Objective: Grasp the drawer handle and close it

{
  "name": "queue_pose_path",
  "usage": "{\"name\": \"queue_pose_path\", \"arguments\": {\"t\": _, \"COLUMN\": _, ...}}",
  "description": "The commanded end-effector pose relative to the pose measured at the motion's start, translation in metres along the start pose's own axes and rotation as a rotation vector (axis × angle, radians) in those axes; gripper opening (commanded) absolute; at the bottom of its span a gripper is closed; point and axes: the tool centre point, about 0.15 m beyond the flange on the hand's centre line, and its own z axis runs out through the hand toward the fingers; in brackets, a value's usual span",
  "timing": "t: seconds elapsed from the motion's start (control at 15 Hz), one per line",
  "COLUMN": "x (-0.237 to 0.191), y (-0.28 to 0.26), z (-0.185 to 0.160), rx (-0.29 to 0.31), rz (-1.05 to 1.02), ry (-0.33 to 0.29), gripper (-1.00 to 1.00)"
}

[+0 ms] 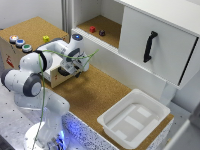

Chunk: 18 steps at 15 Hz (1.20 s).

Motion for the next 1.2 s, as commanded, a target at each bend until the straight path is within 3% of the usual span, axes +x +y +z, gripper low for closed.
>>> {"name": "queue_pose_path", "arguments": {"t": 0.0, "x": 0.018, "y": 0.002, "z": 0.018, "rx": 0.057, "rz": -0.009, "ry": -0.085, "gripper": -1.00}}
{"name": "queue_pose_path", "arguments": {"t": 0.6, "x": 0.021, "y": -0.018, "z": 0.024, "rx": 0.071, "rz": -0.050, "ry": -0.104, "gripper": -1.00}}
{"name": "queue_pose_path", "arguments": {"t": 0.87, "x": 0.022, "y": -0.034, "z": 0.028, "rx": 0.047, "rz": -0.092, "ry": -0.125, "gripper": -1.00}}
{"name": "queue_pose_path", "arguments": {"t": 1.13, "x": 0.023, "y": -0.066, "z": 0.046, "rx": 0.084, "rz": -0.110, "ry": -0.138, "gripper": -1.00}}
